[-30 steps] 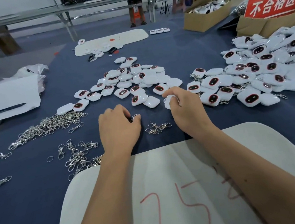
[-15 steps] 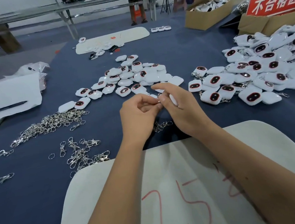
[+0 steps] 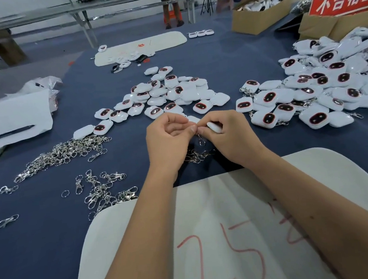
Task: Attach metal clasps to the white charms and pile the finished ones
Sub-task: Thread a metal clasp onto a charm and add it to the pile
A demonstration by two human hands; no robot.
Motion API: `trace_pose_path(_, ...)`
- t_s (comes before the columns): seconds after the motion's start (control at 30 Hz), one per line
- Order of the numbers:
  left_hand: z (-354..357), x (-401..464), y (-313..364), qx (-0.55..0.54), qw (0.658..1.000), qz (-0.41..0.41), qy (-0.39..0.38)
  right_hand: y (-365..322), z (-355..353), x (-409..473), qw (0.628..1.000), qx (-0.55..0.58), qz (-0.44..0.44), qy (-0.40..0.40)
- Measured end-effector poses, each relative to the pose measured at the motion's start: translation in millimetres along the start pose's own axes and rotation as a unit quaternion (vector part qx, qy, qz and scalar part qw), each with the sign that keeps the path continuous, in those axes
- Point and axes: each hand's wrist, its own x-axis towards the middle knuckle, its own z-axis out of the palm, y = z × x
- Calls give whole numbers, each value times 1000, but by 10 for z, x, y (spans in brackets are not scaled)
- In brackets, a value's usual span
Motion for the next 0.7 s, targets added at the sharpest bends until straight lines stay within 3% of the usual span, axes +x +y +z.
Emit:
trace_pose_path(0.2,-17,21,14,-12,999,4,32,21,1,9,999,31,6,12)
trace_pose_path(0.37,14,-17,45,62,997,40,-38,37,-30,19,993,112,5,32)
trace_pose_path(0.7,11,-33,70,27,995,50,-85,29,-38,16,991,130,-3,21)
